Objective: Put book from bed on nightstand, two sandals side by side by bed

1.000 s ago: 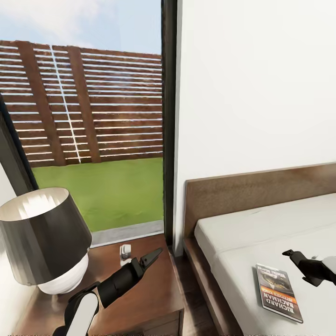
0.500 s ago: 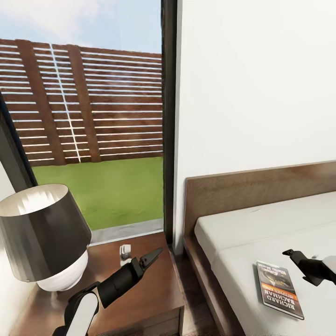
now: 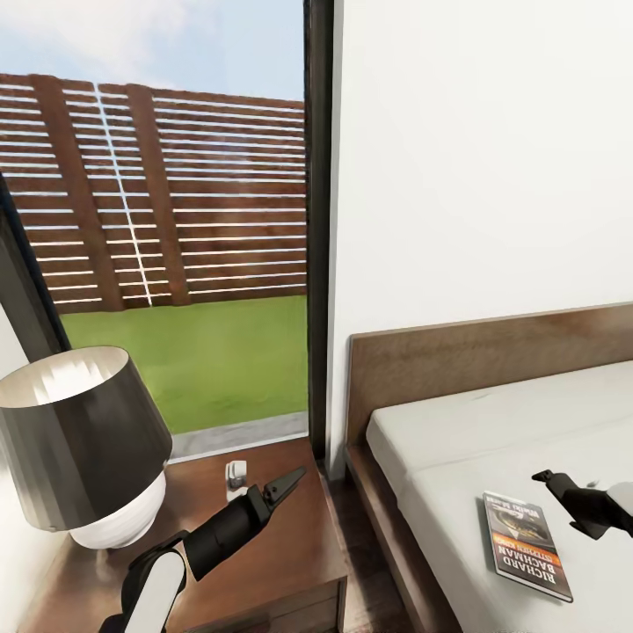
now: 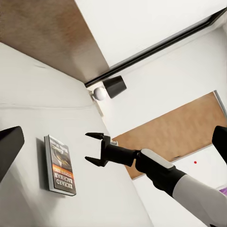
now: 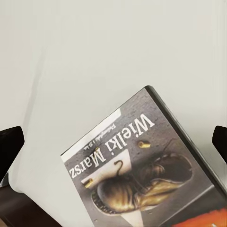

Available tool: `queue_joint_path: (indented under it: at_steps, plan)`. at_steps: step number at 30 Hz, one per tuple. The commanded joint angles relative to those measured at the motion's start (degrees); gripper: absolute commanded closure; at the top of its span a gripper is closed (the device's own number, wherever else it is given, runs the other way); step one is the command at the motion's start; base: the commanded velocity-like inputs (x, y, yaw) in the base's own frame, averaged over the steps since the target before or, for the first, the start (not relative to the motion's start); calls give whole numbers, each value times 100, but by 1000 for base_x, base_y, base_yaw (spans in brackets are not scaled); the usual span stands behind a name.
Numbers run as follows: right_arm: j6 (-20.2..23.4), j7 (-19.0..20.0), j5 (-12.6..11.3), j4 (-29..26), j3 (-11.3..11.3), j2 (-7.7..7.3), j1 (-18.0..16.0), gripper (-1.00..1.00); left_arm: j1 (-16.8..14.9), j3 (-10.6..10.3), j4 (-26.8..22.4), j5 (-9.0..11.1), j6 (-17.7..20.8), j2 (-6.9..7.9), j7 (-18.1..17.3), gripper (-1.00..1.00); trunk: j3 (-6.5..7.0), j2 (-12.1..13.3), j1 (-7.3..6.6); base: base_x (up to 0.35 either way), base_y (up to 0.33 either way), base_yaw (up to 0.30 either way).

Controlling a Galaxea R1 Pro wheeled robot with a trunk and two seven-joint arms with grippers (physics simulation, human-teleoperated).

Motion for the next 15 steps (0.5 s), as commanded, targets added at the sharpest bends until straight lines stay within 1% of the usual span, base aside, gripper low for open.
queue_joint_path:
  at_steps: [1, 15]
  plan:
    - [24, -5, -10, 2, -16, -1, -3, -100, -3, 5, -1, 25, 36, -1, 0, -100, -6, -3, -1, 0, 0, 0]
    - [22, -1, -27, 48, -20, 9, -3, -100, -3, -2, -1, 27, 42, 2, 0, -100, -6, -3, -1, 0, 0, 0]
